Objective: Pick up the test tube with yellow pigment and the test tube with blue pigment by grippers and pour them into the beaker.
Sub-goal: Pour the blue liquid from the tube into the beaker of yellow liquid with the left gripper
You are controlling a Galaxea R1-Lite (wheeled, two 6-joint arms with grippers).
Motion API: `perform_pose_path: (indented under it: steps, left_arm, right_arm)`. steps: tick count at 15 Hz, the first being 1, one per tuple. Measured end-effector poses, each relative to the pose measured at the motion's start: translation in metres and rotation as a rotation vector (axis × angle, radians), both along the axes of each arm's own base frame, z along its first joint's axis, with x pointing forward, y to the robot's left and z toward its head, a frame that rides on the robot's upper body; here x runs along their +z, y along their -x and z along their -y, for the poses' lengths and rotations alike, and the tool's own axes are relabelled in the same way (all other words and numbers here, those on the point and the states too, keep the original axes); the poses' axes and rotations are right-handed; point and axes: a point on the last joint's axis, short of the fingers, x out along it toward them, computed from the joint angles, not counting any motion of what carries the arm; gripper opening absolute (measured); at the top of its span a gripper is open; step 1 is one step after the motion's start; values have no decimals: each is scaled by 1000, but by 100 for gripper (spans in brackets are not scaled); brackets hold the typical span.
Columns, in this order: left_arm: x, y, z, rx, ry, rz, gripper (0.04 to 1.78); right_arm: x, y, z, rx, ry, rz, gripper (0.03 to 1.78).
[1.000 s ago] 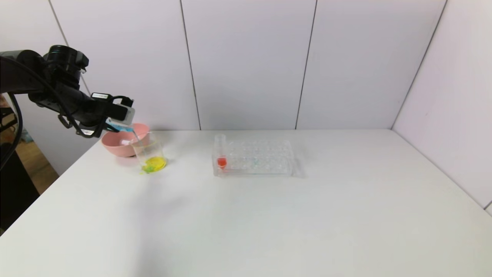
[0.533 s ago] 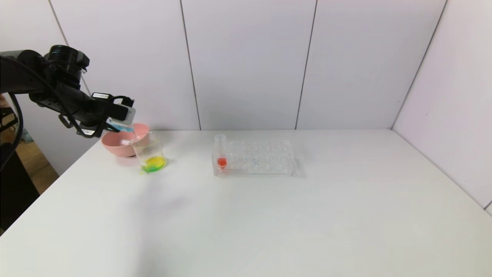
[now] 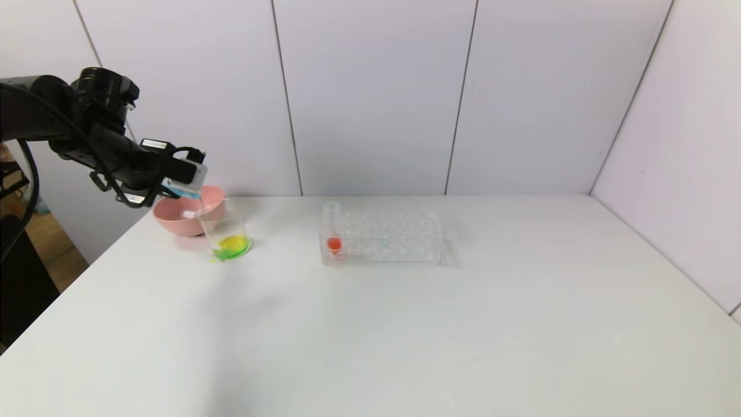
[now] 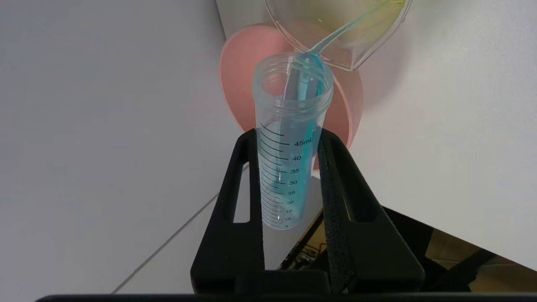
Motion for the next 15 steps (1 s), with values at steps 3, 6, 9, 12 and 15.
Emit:
perform_pose_path:
  steps: [3, 6, 9, 12, 15]
  left_arm:
    - [0, -1, 2, -14, -13, 1, 42]
    - [0, -1, 2, -24, -27, 2, 42]
    - [0, -1, 4, -24, -49, 0, 42]
    - [0, -1, 6, -25, -76, -1, 42]
    - [0, -2, 8, -34, -102, -2, 42]
  right_arm:
    - [0, 0, 0, 0, 0, 0, 171]
    - [0, 0, 0, 0, 0, 0, 171]
    - [0, 0, 0, 1, 0, 0, 171]
    - [0, 0, 0, 0, 0, 0, 171]
    - [0, 0, 0, 0, 0, 0, 171]
